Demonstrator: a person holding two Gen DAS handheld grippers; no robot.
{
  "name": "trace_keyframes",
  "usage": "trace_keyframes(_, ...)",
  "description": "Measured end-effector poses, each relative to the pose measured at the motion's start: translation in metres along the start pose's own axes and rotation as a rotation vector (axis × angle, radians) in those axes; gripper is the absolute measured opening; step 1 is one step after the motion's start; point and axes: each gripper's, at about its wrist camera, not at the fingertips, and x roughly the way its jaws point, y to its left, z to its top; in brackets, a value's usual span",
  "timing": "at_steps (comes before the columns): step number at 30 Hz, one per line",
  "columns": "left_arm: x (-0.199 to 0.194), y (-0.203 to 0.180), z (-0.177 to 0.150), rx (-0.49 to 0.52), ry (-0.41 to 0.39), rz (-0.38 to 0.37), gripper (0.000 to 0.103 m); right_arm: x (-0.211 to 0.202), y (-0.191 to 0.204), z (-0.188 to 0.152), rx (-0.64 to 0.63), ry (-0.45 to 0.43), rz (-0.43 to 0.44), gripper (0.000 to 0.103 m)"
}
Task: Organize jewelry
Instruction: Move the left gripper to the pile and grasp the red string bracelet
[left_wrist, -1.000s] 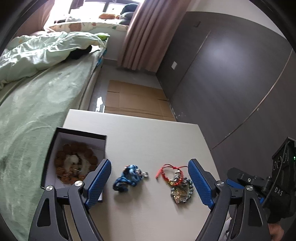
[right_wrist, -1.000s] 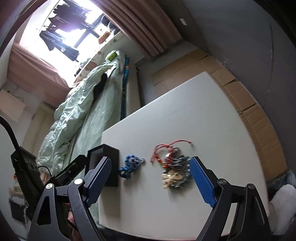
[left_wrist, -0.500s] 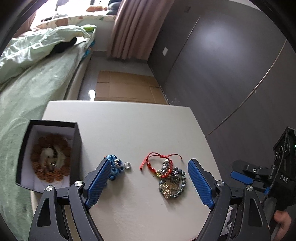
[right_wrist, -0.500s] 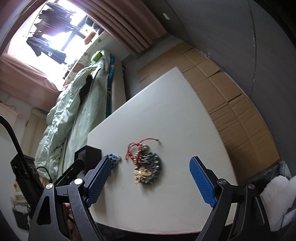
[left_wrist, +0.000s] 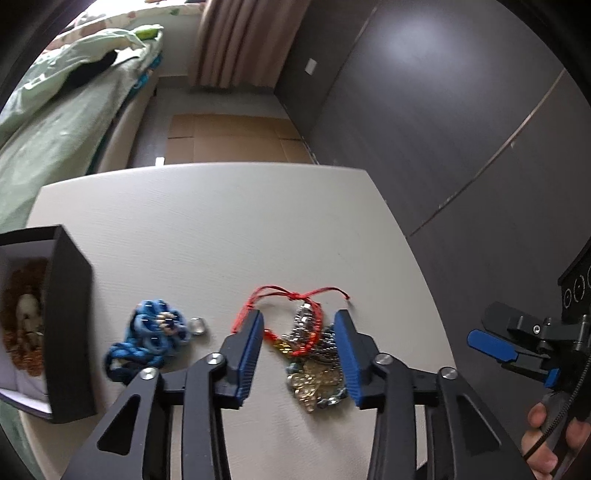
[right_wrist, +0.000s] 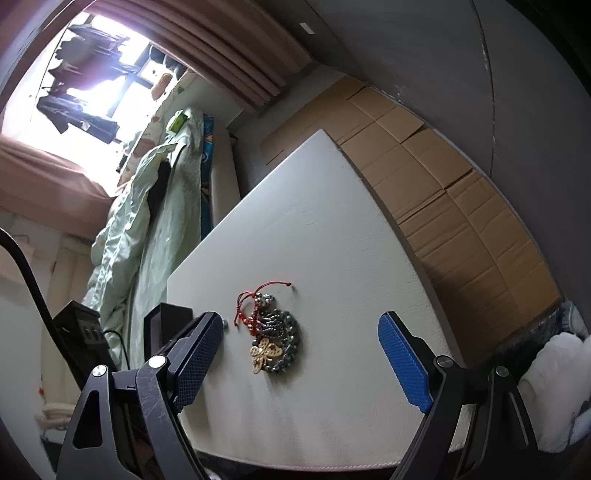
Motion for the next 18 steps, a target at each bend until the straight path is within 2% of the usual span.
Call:
trace_keyframes(5,0.012,-0.01,0.0,0.022,0.015,0.004,0.032,0.003,-0.007,0.002,0.019,0.0,-0.015,0.083)
trace_keyframes(8,0.018,-0.015,0.0,0.043,0.021,0.029,0.031,0.006,-0.013,0.003,0.039,0.003,-0.026,0.079)
trace_keyframes(13,0.029,-0.023,-0.004,0.096,0.044,0.072,0.031,0.013,-0.013,0.003,0.048,0.013,-0.041,0.078)
trace_keyframes(15,0.032,-0.024,-0.006,0.11,0.044,0.095,0.024,0.015,-0.012,0.003,0.048,0.017,-0.038,0.078)
trace_keyframes(16,0.033,-0.024,-0.006,0.115,0.045,0.108,0.014,0.015,-0.011,0.003,0.046,0.017,-0.039,0.078)
trace_keyframes(18,0.031,-0.021,-0.006,0.107,0.043,0.105,0.009,0.015,-0.01,0.002,0.043,0.014,-0.045,0.078)
